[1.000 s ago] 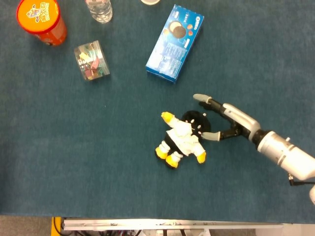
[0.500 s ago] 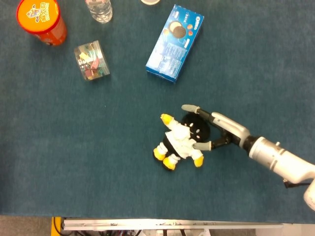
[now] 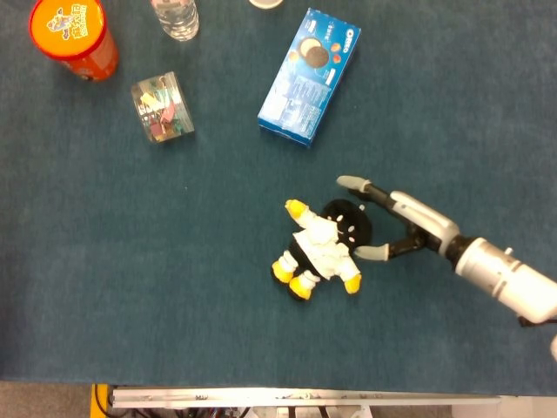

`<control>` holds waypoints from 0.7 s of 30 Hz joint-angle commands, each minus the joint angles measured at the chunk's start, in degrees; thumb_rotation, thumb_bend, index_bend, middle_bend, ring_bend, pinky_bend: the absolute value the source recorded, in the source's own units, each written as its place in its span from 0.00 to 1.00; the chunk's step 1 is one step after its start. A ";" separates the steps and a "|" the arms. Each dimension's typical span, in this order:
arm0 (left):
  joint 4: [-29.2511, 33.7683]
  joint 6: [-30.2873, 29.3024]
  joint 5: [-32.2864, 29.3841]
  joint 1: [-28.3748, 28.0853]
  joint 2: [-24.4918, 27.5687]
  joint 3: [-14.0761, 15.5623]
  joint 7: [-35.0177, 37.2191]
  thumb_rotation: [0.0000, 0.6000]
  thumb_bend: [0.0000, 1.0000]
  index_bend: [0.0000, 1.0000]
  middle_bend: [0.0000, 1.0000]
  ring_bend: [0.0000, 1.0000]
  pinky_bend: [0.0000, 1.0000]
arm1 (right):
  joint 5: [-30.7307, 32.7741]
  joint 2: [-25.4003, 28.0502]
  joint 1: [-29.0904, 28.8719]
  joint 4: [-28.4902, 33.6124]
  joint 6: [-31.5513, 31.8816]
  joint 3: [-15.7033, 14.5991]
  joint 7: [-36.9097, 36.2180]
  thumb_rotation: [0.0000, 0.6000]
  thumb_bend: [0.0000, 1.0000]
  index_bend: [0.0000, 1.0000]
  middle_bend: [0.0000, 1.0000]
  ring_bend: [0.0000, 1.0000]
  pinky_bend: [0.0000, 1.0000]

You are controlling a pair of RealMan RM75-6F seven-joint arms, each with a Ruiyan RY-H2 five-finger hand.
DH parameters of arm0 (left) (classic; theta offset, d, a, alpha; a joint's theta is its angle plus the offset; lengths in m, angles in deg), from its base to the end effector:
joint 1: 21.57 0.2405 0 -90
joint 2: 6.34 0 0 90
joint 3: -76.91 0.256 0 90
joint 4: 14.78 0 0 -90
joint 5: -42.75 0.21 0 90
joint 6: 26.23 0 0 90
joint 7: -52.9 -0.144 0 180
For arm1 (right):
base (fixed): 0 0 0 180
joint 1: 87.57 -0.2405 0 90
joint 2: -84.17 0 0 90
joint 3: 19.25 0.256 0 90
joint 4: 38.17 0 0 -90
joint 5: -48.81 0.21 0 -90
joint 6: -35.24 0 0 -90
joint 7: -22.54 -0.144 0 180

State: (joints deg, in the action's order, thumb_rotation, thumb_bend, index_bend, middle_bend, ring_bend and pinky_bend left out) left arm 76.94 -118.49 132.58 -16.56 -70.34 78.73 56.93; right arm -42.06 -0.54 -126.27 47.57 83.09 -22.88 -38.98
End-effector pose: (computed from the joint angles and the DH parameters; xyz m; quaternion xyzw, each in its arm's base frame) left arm -0.3272 0.1092 0.1626 -0.5594 -0.4275 -0.3800 0.5999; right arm -0.1833 -0.2586 -0.0447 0.5445 -0.7470 0.3794 0.0392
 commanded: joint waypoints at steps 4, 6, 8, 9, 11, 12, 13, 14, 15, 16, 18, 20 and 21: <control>-0.42 -0.07 -0.56 0.32 0.11 0.01 0.45 1.00 0.33 0.13 0.13 0.13 0.09 | 1.67 -3.53 -1.83 -1.95 -3.21 0.75 2.85 0.60 0.00 0.00 0.00 0.00 0.00; -0.59 -0.25 -0.57 0.46 0.09 0.03 0.64 1.00 0.33 0.13 0.13 0.13 0.09 | 1.72 -3.99 -2.12 -1.68 -3.69 0.64 3.56 0.60 0.00 0.00 0.00 0.00 0.00; -0.68 -0.43 -0.54 0.59 0.10 0.05 0.78 1.00 0.33 0.13 0.13 0.13 0.09 | 1.48 -3.92 -2.16 -1.07 -3.60 0.38 4.09 0.60 0.00 0.00 0.00 0.00 0.00; -0.73 -0.50 -0.55 0.64 0.10 0.05 0.84 1.00 0.33 0.13 0.13 0.13 0.09 | 1.31 -3.75 -2.07 -0.67 -3.36 0.20 4.27 0.60 0.00 0.00 0.00 0.00 0.00; -0.79 -0.57 -0.53 0.72 0.12 0.07 0.94 1.00 0.33 0.13 0.13 0.13 0.09 | 0.93 -3.07 -1.71 0.34 -2.51 -0.21 4.51 0.60 0.00 0.00 0.00 0.00 0.00; -0.82 -0.61 -0.47 0.75 0.12 0.10 0.96 1.00 0.33 0.13 0.13 0.13 0.09 | 0.58 -2.52 -1.47 0.96 -1.95 -0.56 4.52 0.60 0.00 0.00 0.00 0.00 0.00; -0.83 -0.66 -0.40 0.76 0.11 0.12 0.96 1.00 0.33 0.13 0.13 0.13 0.09 | 0.30 -2.06 -1.27 1.40 -1.50 -0.84 4.47 0.60 0.00 0.00 0.00 0.00 0.00; -0.82 -0.68 -0.31 0.78 0.10 0.17 0.95 1.00 0.33 0.13 0.13 0.13 0.09 | 0.04 -1.58 -1.05 1.82 -1.05 -1.15 4.44 0.60 0.00 0.00 0.00 0.00 0.00; -0.83 -0.68 -0.25 0.79 0.07 0.19 0.92 1.00 0.33 0.13 0.13 0.13 0.09 | -0.22 -1.09 -0.82 2.24 -0.59 -1.46 4.39 0.60 0.00 0.00 0.00 0.00 0.00; -0.84 -0.68 -0.15 0.76 0.05 0.21 0.86 1.00 0.33 0.13 0.13 0.13 0.09 | -0.57 -0.46 -0.54 2.77 0.01 -1.86 4.28 0.60 0.00 0.00 0.00 0.00 0.00; -0.75 -0.69 -0.04 0.72 0.03 0.19 0.77 1.00 0.33 0.13 0.13 0.13 0.09 | -0.94 0.35 -0.17 3.25 0.82 -2.31 4.14 0.60 0.00 0.00 0.00 0.00 0.00; -0.71 -0.73 0.06 0.71 0.00 0.18 0.71 1.00 0.33 0.13 0.13 0.13 0.09 | -1.00 0.91 0.09 3.30 1.52 -2.42 3.92 0.60 0.00 0.00 0.00 0.00 0.00; -0.72 -0.72 0.09 0.72 -0.02 0.21 0.68 1.00 0.33 0.13 0.13 0.13 0.09 | -0.90 0.99 0.11 3.15 1.66 -2.32 3.87 0.60 0.00 0.00 0.00 0.00 0.00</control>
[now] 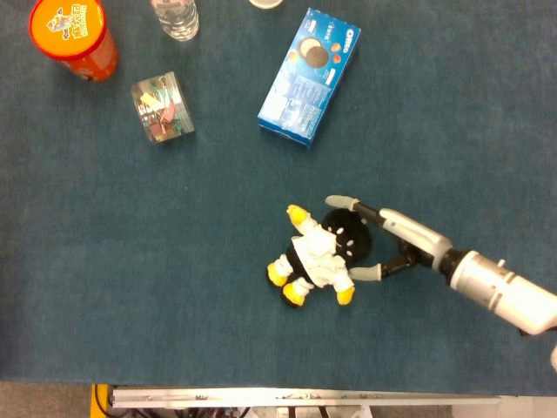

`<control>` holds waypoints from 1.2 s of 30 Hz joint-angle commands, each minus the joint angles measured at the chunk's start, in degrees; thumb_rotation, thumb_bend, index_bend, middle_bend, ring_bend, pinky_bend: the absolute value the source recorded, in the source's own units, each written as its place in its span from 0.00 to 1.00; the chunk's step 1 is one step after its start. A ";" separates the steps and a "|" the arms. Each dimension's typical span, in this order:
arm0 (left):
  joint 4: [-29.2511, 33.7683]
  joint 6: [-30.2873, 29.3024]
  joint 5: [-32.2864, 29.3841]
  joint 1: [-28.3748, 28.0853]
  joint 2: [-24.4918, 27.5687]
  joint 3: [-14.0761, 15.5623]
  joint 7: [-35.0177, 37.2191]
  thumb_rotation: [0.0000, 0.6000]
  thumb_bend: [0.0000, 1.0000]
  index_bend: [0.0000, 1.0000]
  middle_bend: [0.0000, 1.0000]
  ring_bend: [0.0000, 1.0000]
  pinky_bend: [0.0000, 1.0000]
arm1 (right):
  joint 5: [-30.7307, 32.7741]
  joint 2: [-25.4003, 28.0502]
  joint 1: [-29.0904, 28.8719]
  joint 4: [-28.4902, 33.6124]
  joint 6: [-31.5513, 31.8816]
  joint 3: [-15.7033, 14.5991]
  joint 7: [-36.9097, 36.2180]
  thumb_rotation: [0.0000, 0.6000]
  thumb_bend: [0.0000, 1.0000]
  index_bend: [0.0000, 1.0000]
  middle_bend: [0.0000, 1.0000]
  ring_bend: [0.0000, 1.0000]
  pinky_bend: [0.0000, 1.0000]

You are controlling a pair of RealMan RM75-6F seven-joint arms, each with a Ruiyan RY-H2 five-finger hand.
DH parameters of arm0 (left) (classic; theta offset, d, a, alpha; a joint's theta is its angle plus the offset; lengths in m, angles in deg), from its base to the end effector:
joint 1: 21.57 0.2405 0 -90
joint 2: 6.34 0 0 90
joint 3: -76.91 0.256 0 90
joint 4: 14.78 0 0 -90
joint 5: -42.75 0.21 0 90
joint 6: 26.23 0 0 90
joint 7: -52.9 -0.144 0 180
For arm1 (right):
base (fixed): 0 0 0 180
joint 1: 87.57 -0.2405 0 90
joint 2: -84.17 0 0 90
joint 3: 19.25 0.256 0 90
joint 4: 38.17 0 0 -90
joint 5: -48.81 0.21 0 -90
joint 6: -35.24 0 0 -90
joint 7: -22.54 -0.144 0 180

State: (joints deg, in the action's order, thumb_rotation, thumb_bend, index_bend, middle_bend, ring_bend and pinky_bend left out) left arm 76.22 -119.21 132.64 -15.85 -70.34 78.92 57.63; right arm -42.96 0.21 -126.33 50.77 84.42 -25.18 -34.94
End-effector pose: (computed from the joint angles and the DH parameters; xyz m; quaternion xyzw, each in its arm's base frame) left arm -0.3301 0.1042 0.1649 -0.5558 -0.4277 -0.3793 0.6036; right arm -0.1779 -0.2414 -0.0443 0.5712 -0.7326 0.3691 0.0300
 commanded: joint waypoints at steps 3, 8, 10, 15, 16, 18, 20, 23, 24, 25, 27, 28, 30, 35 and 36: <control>-0.04 0.09 -0.08 0.02 -0.02 0.02 -0.10 1.00 0.33 0.13 0.13 0.13 0.09 | 0.60 -0.24 -0.14 -0.83 0.16 0.71 -0.14 0.60 0.00 0.00 0.00 0.00 0.00; -0.17 0.21 -0.47 0.04 0.03 -0.13 0.11 1.00 0.33 0.13 0.13 0.13 0.09 | 1.92 -3.17 -1.46 -3.45 -1.83 2.16 2.30 0.60 0.00 0.00 0.00 0.00 0.00; -0.26 0.20 -0.59 0.09 0.09 -0.17 0.32 1.00 0.33 0.13 0.13 0.13 0.09 | 2.52 -4.37 -2.03 -4.06 -3.03 2.50 3.13 0.60 0.00 0.00 0.00 0.00 0.00; -0.52 0.14 -0.71 0.21 0.18 -0.18 0.72 1.00 0.33 0.13 0.13 0.13 0.09 | 2.08 -5.00 -2.24 -3.47 -3.54 1.80 4.59 0.60 0.00 0.00 0.00 0.00 0.00; -0.57 0.13 -0.69 0.22 0.17 -0.16 0.76 1.00 0.33 0.13 0.13 0.13 0.09 | 1.93 -4.80 -2.08 -3.23 -3.38 1.51 4.85 0.60 0.00 0.00 0.00 0.00 0.00; -0.65 0.10 -0.54 0.21 0.13 -0.13 0.77 1.00 0.33 0.13 0.13 0.13 0.09 | 1.56 -3.98 -1.61 -2.31 -2.73 0.81 4.85 0.60 0.00 0.00 0.00 0.00 0.00; -0.65 0.16 -0.37 0.16 0.05 -0.07 0.67 1.00 0.33 0.13 0.13 0.13 0.09 | 1.13 -3.10 -0.95 -1.38 -1.62 0.21 4.47 0.60 0.00 0.00 0.00 0.00 0.00; -0.52 0.27 0.04 -0.01 -0.07 0.00 0.40 1.00 0.33 0.13 0.13 0.13 0.09 | -0.19 -1.85 0.07 -0.41 0.53 -0.85 4.07 0.60 0.00 0.00 0.00 0.00 0.00; -0.42 0.25 0.18 -0.07 -0.08 -0.02 0.34 1.00 0.33 0.13 0.13 0.13 0.09 | -0.47 -1.62 0.24 -0.33 0.95 -1.05 4.10 0.60 0.00 0.00 0.00 0.00 0.00; -0.30 0.21 0.30 -0.13 -0.06 -0.04 0.29 1.00 0.33 0.13 0.13 0.13 0.09 | -0.65 -1.45 0.37 -0.31 1.28 -1.18 4.17 0.60 0.00 0.00 0.00 0.00 0.00; -0.16 0.07 0.39 -0.12 -0.01 -0.07 0.30 1.00 0.33 0.13 0.13 0.13 0.09 | -0.59 -1.49 0.32 -0.46 1.20 -1.19 4.34 0.60 0.00 0.00 0.00 0.00 0.00; -0.15 0.06 0.35 -0.10 0.00 -0.07 0.30 1.00 0.33 0.13 0.13 0.13 0.09 | -0.44 -1.65 0.22 -0.59 0.96 -1.12 4.39 0.60 0.00 0.00 0.00 0.00 0.00; -0.24 0.17 0.11 -0.04 0.03 -0.05 0.30 1.00 0.33 0.13 0.13 0.13 0.09 | 0.08 -2.29 -0.16 -1.04 0.10 -0.81 4.52 0.60 0.00 0.00 0.00 0.00 0.00; -0.37 0.24 -0.22 -0.01 0.14 -0.16 0.58 1.00 0.33 0.13 0.13 0.13 0.09 | 1.41 -4.89 -1.75 -2.22 -2.00 1.20 5.87 0.60 0.00 0.00 0.00 0.00 0.00; -0.39 0.19 -0.24 0.00 0.15 -0.19 0.64 1.00 0.33 0.13 0.13 0.13 0.09 | 1.60 -5.23 -1.98 -2.39 -2.23 1.54 6.19 0.60 0.00 0.00 0.00 0.00 0.00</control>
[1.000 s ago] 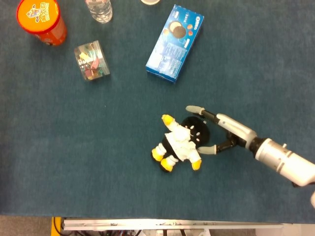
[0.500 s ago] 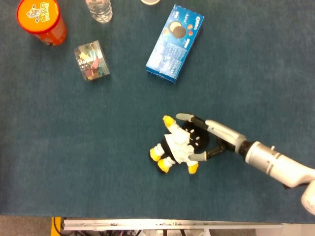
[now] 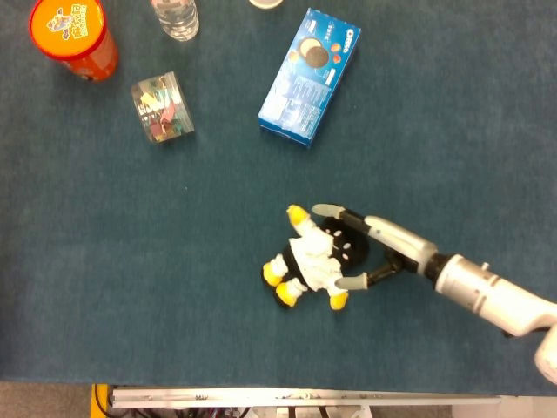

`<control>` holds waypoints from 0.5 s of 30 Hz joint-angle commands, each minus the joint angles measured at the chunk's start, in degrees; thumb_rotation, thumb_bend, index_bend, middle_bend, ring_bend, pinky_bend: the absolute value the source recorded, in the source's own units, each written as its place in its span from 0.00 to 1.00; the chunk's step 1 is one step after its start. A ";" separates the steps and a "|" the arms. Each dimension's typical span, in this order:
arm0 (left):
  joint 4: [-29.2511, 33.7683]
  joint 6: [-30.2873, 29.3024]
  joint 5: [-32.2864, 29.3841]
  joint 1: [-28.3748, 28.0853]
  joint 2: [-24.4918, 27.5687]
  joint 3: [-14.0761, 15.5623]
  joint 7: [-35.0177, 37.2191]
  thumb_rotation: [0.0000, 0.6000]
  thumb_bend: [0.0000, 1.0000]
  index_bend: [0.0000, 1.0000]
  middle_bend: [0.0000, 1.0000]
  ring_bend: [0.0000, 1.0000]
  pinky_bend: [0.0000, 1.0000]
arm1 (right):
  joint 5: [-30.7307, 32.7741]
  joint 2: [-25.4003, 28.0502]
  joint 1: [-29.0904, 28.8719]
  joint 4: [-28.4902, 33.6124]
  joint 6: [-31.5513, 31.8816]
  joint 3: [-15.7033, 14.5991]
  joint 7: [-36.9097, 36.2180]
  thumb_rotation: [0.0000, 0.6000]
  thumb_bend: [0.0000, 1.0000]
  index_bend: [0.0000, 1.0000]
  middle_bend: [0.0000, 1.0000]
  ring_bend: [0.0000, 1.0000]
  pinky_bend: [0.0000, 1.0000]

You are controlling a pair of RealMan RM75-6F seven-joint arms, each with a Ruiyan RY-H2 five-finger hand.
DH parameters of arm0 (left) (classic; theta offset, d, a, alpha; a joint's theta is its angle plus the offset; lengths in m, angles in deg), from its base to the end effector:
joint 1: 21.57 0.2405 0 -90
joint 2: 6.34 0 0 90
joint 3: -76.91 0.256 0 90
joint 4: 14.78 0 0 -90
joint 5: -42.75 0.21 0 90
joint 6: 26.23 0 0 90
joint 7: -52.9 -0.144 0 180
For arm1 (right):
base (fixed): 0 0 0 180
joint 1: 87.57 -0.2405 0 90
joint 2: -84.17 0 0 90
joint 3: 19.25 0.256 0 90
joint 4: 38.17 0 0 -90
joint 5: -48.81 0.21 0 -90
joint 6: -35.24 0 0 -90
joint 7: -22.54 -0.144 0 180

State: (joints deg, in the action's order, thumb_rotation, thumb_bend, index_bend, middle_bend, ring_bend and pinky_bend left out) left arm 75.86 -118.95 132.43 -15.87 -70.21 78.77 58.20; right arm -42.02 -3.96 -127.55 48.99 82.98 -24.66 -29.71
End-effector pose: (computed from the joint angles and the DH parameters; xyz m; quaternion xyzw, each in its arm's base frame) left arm -0.3320 0.1047 0.1661 -0.5548 -0.4291 -0.3786 0.6039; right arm -0.1648 -0.2389 -0.0658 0.6030 -0.7109 0.3610 0.0271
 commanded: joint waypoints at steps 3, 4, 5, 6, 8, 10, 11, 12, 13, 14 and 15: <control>-0.17 -0.06 -0.21 0.11 0.16 -0.05 0.32 1.00 0.33 0.13 0.13 0.13 0.09 | 2.00 -2.67 -2.18 -1.33 -2.12 3.18 2.88 0.60 0.00 0.00 0.00 0.00 0.00; -0.18 -0.06 -0.25 0.13 0.19 -0.04 0.38 1.00 0.33 0.13 0.13 0.13 0.09 | 2.35 -2.95 -2.56 -1.39 -2.41 3.77 3.37 0.60 0.00 0.00 0.00 0.00 0.00; -0.19 -0.09 -0.27 0.16 0.22 -0.04 0.44 1.00 0.33 0.13 0.13 0.13 0.09 | 2.68 -3.13 -2.91 -1.37 -2.66 4.32 3.88 0.60 0.00 0.00 0.00 0.00 0.00; -0.19 -0.16 -0.26 0.20 0.26 -0.04 0.51 1.00 0.33 0.13 0.13 0.13 0.09 | 3.10 -3.20 -3.29 -1.22 -2.89 4.98 4.63 0.60 0.00 0.00 0.00 0.00 0.00; -0.15 -0.31 -0.18 0.24 0.34 -0.06 0.60 1.00 0.33 0.13 0.13 0.13 0.09 | 3.64 -2.89 -3.59 -0.61 -2.95 5.70 5.74 0.61 0.00 0.00 0.00 0.00 0.00; -0.06 -0.44 -0.08 0.29 0.42 -0.05 0.70 1.00 0.33 0.13 0.13 0.13 0.09 | 3.97 -1.76 -3.48 0.63 -2.56 5.98 6.72 0.60 0.00 0.00 0.00 0.00 0.00; -0.04 -0.48 -0.05 0.31 0.46 -0.03 0.72 1.00 0.33 0.13 0.13 0.13 0.09 | 4.03 -1.05 -3.28 1.23 -2.27 5.91 7.04 0.60 0.00 0.00 0.00 0.00 0.00; -0.03 -0.54 0.00 0.34 0.46 -0.01 0.71 1.00 0.33 0.13 0.13 0.13 0.09 | 4.04 -0.24 -3.00 1.86 -1.90 5.77 7.33 0.60 0.00 0.00 0.00 0.00 0.00; -0.02 -0.57 0.04 0.38 0.47 0.03 0.69 1.00 0.33 0.13 0.13 0.13 0.09 | 3.87 1.02 -2.56 2.72 -1.32 5.42 7.64 0.60 0.00 0.00 0.00 0.00 0.00; -0.02 -0.59 0.08 0.41 0.46 0.07 0.68 1.00 0.33 0.13 0.13 0.13 0.09 | 3.68 2.05 -2.17 3.33 -0.78 5.10 7.78 0.60 0.00 0.00 0.00 0.00 0.00; -0.03 -0.63 0.13 0.43 0.44 0.08 0.62 1.00 0.33 0.13 0.13 0.13 0.09 | 3.45 3.49 -1.54 4.10 0.08 4.68 7.91 0.60 0.00 0.00 0.00 0.00 0.00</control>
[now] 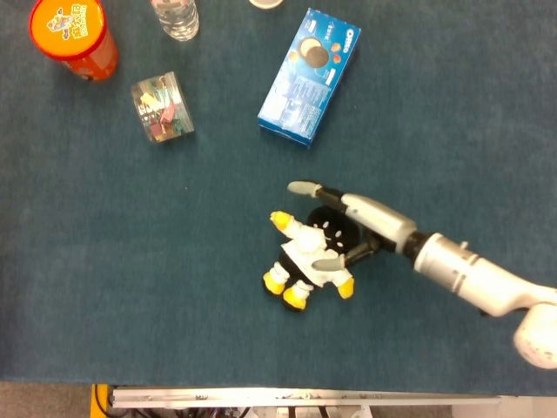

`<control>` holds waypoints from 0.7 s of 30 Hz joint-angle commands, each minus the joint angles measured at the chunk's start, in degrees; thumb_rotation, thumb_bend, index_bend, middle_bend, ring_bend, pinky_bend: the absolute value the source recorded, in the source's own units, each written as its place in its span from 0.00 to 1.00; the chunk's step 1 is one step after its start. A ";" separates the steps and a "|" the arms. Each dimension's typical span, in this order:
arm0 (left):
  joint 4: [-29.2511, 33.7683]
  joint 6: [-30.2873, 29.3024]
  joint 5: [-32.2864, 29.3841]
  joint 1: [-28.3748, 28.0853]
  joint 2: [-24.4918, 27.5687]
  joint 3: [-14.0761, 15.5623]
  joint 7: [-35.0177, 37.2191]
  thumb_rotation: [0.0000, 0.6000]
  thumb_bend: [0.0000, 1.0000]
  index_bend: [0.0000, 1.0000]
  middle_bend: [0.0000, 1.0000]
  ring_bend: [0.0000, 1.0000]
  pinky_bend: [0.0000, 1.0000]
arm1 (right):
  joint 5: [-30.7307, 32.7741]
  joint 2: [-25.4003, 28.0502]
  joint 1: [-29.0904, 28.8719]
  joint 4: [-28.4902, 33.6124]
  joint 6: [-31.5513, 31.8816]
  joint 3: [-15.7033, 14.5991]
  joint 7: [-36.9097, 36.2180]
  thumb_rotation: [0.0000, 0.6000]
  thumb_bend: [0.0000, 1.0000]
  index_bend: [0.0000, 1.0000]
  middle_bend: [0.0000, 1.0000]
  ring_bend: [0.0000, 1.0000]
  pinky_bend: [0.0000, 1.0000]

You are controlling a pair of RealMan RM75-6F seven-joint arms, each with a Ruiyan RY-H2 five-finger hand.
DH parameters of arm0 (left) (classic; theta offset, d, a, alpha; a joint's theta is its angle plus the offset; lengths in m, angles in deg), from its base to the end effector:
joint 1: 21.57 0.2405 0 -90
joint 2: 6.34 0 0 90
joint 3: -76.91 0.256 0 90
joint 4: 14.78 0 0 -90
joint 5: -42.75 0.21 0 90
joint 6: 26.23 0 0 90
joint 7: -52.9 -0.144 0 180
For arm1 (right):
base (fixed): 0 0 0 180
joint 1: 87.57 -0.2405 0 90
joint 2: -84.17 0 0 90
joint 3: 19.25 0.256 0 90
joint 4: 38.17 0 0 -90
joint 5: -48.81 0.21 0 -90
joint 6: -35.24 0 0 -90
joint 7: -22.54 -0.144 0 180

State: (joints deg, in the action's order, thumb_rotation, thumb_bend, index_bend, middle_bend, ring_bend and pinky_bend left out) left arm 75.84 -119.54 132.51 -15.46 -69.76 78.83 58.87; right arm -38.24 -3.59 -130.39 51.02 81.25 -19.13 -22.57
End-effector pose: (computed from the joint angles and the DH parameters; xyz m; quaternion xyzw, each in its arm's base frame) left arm -0.3326 0.1021 0.1698 -0.5516 -0.4288 -0.3805 0.6059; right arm -0.1329 -0.2651 -0.0586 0.6272 -0.6720 0.3915 0.0416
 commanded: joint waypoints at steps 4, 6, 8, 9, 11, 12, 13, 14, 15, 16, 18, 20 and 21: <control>0.14 -0.12 0.35 0.00 -0.08 0.07 -0.31 1.00 0.33 0.13 0.13 0.13 0.09 | -1.60 8.47 3.68 4.37 5.18 -2.59 0.96 0.66 0.00 0.00 0.00 0.00 0.00; 0.30 -0.12 0.55 -0.11 -0.13 0.05 -0.47 1.00 0.33 0.13 0.13 0.13 0.09 | -2.30 11.22 4.83 5.38 6.88 -3.43 1.04 0.75 0.00 0.00 0.00 0.00 0.00; 0.57 0.01 0.76 -0.29 -0.15 0.03 -0.73 1.00 0.33 0.13 0.13 0.13 0.09 | -3.31 14.71 6.64 6.20 9.76 -4.44 2.35 0.83 0.00 0.00 0.00 0.00 0.00; 0.63 0.05 0.81 -0.36 -0.18 -0.01 -0.83 1.00 0.33 0.13 0.13 0.13 0.09 | -3.53 15.84 7.45 6.29 11.00 -4.76 3.46 0.88 0.00 0.00 0.00 0.00 0.00; 0.80 0.26 0.84 -0.50 -0.19 0.00 -1.01 1.00 0.33 0.13 0.13 0.13 0.09 | -3.28 17.96 9.26 6.45 13.29 -5.30 6.76 0.97 0.00 0.00 0.00 0.00 0.00; 0.84 0.30 0.88 -0.59 -0.25 -0.06 -1.13 1.00 0.33 0.13 0.13 0.13 0.09 | -2.52 19.16 10.61 6.69 14.90 -5.40 9.50 0.99 0.00 0.00 0.00 0.00 0.00; 0.88 0.38 0.90 -0.62 -0.27 -0.03 -1.24 1.00 0.33 0.13 0.13 0.13 0.09 | -1.88 19.98 11.67 6.98 16.07 -5.50 11.57 1.00 0.00 0.00 0.00 0.00 0.00; 0.96 0.45 0.93 -0.66 -0.27 -0.01 -1.33 1.00 0.33 0.13 0.13 0.13 0.09 | -1.25 20.83 12.71 7.35 17.22 -5.59 13.49 1.00 0.00 0.00 0.00 0.00 0.00; 1.04 0.43 1.02 -0.71 -0.29 -0.02 -1.39 1.00 0.33 0.13 0.13 0.13 0.09 | -0.59 21.93 14.09 7.77 18.82 -5.72 15.79 1.00 0.00 0.00 0.00 0.00 0.00; 1.09 0.38 1.10 -0.73 -0.30 -0.03 -1.42 1.00 0.33 0.13 0.13 0.13 0.09 | -0.17 22.70 15.14 7.94 20.10 -5.79 17.33 1.00 0.00 0.00 0.00 0.00 0.00; 1.18 0.29 1.21 -0.76 -0.29 -0.04 -1.44 1.00 0.33 0.13 0.13 0.13 0.09 | 0.50 24.03 17.27 7.89 22.81 -5.89 20.36 1.00 0.00 0.00 0.00 0.00 0.00; 1.28 0.40 1.23 -0.86 -0.31 -0.06 -1.56 1.00 0.33 0.13 0.13 0.13 0.09 | 0.90 25.17 19.70 7.56 26.09 -5.88 22.98 1.00 0.00 0.00 0.00 0.00 0.00; 1.32 0.50 1.27 -0.92 -0.32 -0.05 -1.67 1.00 0.33 0.13 0.13 0.13 0.09 | 1.00 25.62 20.68 7.50 27.39 -5.85 23.62 1.00 0.00 0.00 0.00 0.00 0.00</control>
State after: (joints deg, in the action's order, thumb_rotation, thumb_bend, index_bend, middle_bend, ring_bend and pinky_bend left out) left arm 77.14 -119.06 133.77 -16.37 -70.07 78.78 57.22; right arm -38.29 19.93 -112.69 58.34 105.33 -24.68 -1.89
